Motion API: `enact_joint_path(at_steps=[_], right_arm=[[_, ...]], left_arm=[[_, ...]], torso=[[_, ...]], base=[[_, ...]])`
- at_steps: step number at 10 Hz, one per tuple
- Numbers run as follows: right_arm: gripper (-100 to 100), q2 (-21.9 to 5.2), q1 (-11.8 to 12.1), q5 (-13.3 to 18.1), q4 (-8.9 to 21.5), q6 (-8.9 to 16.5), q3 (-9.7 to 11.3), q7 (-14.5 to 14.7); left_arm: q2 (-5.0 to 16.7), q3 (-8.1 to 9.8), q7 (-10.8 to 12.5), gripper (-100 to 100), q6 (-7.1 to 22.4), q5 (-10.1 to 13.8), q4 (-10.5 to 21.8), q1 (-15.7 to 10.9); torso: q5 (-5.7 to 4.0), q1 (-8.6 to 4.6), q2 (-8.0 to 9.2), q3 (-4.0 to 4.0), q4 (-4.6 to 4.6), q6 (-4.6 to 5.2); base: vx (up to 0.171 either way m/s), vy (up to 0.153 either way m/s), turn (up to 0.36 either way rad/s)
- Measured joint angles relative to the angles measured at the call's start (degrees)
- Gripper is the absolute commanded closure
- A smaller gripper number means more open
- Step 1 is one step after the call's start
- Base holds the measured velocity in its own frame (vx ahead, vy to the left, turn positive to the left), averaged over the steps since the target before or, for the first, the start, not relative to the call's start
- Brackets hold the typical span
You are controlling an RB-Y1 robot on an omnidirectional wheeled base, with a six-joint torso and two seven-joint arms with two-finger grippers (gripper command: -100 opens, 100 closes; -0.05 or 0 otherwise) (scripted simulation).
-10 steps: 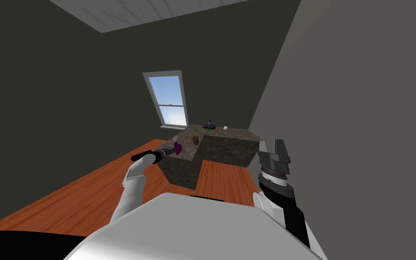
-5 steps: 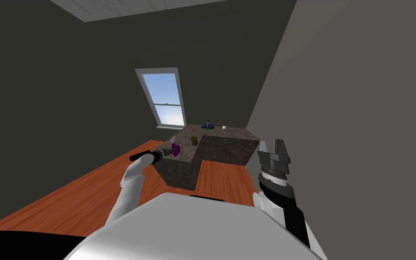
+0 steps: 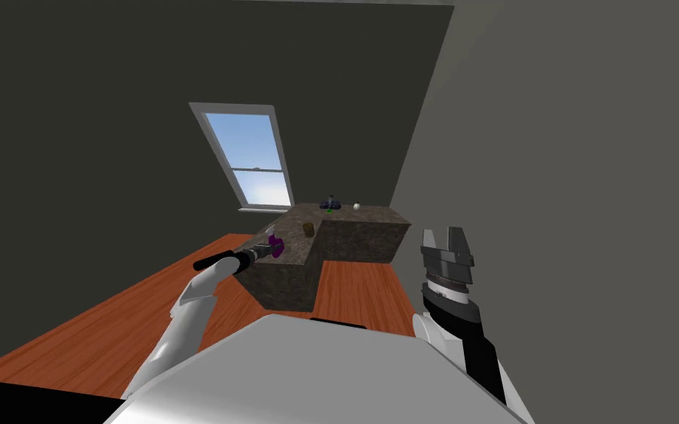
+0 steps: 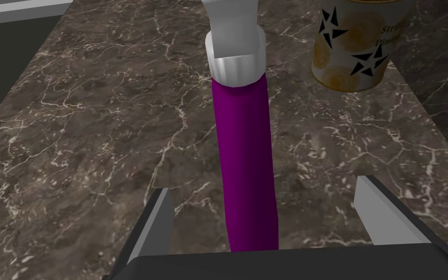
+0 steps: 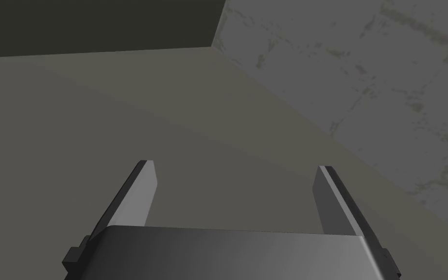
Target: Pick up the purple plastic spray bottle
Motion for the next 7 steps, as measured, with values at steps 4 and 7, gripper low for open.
enact_joint_path(at_steps=[4, 7], right_arm=[[0, 0.0, 0.0, 0.0, 0.0, 0.0, 0.0, 0.0], [0, 0.0, 0.0, 0.0, 0.0, 0.0, 0.0, 0.0]], left_arm=[[5.4, -0.85, 2.5, -100, -5.4, 3.7, 3.1, 3.5], [9.1, -1.15, 4.2, -100, -8.9, 6.6, 4.2, 6.8]], torso=[[0.00, 0.00, -0.02, -0.01, 0.00, 0.00], [-0.01, 0.00, -0.03, -0.01, 0.00, -0.04]], base=[[-0.021, -0.024, -0.164], [-0.019, -0.027, -0.188]])
